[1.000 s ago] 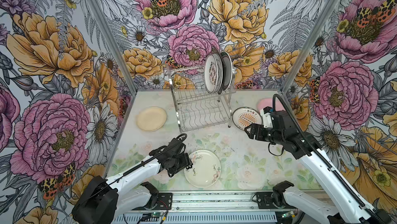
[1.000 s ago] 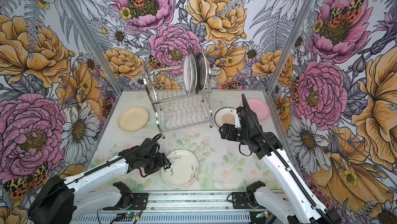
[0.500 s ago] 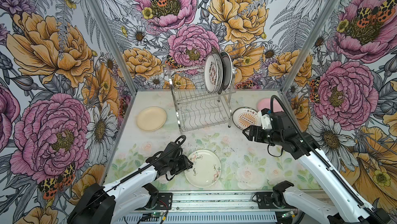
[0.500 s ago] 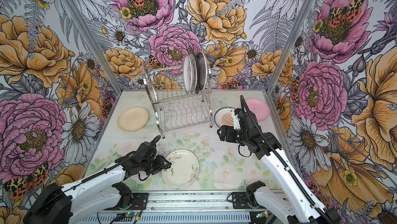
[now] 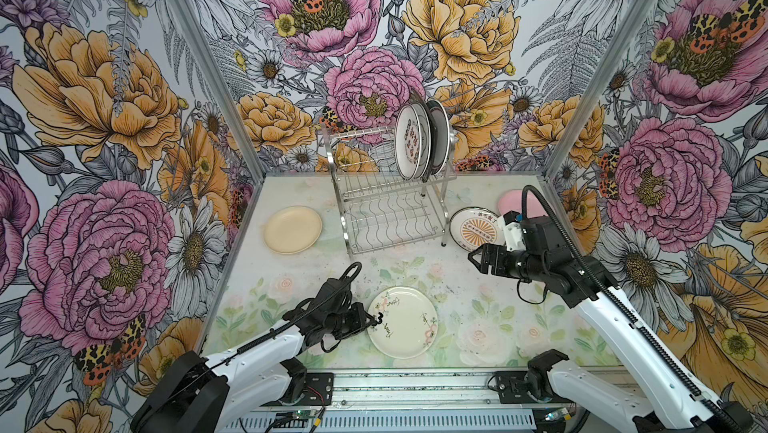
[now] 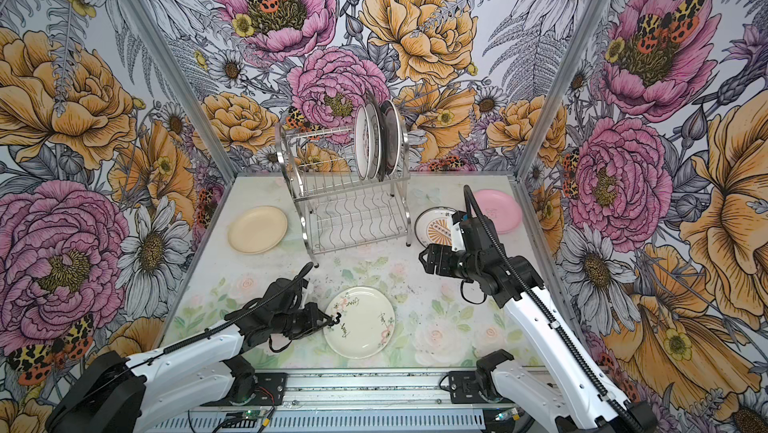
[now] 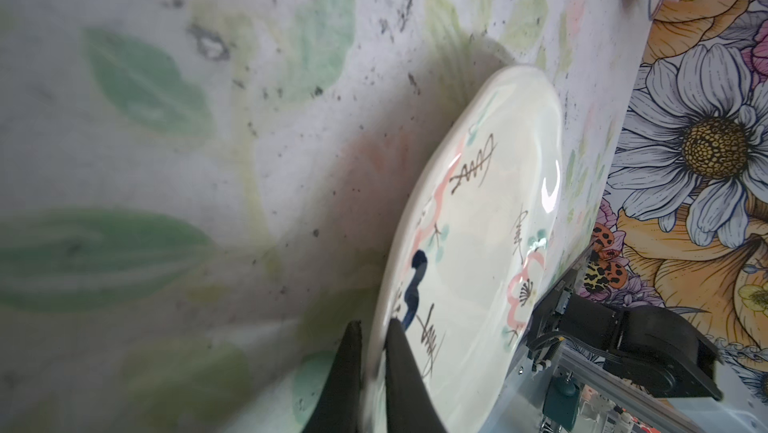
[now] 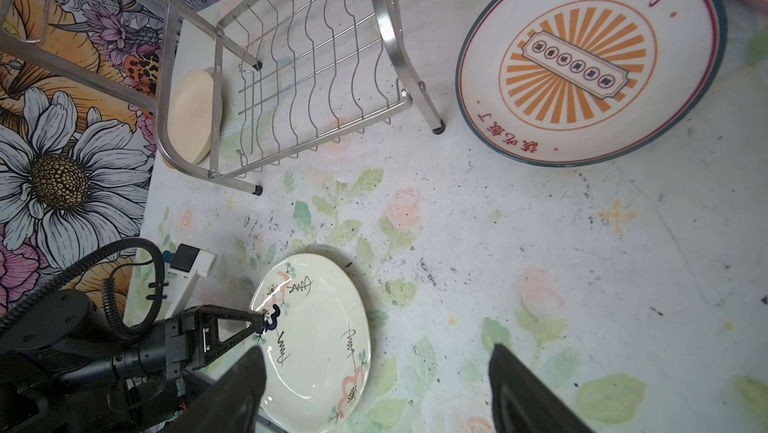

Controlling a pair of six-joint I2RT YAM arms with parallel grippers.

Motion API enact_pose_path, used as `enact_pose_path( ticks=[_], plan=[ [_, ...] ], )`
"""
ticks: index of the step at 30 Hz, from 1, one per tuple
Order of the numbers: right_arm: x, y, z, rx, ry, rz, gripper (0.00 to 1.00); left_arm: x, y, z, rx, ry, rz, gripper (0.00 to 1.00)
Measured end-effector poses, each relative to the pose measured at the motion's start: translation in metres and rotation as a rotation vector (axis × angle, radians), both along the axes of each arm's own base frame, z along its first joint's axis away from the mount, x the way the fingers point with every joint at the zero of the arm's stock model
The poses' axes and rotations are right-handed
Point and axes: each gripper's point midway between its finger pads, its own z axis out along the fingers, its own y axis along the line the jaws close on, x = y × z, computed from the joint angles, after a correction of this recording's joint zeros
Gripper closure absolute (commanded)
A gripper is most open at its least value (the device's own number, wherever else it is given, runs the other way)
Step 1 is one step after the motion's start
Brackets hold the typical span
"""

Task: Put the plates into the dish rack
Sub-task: 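Tilt the floral plate up with the left gripper while right gripper approaches it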

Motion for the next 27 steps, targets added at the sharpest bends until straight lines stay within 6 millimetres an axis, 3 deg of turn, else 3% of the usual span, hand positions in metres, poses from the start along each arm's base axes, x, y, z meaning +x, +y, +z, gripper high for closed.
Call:
enact_pose_path(
  ticks=[20,27],
  plan=[
    [-0.001,0.017,-0.023,0.058,0.076,0.057,0.15,0.011,-0.014,0.027,-0.060,-0.042,-0.020,1.00],
    [-0.004,0.027,-0.037,0.094,0.125,0.094,0.15,0.025,-0.027,0.056,-0.114,-0.089,-0.036,1.00]
  ],
)
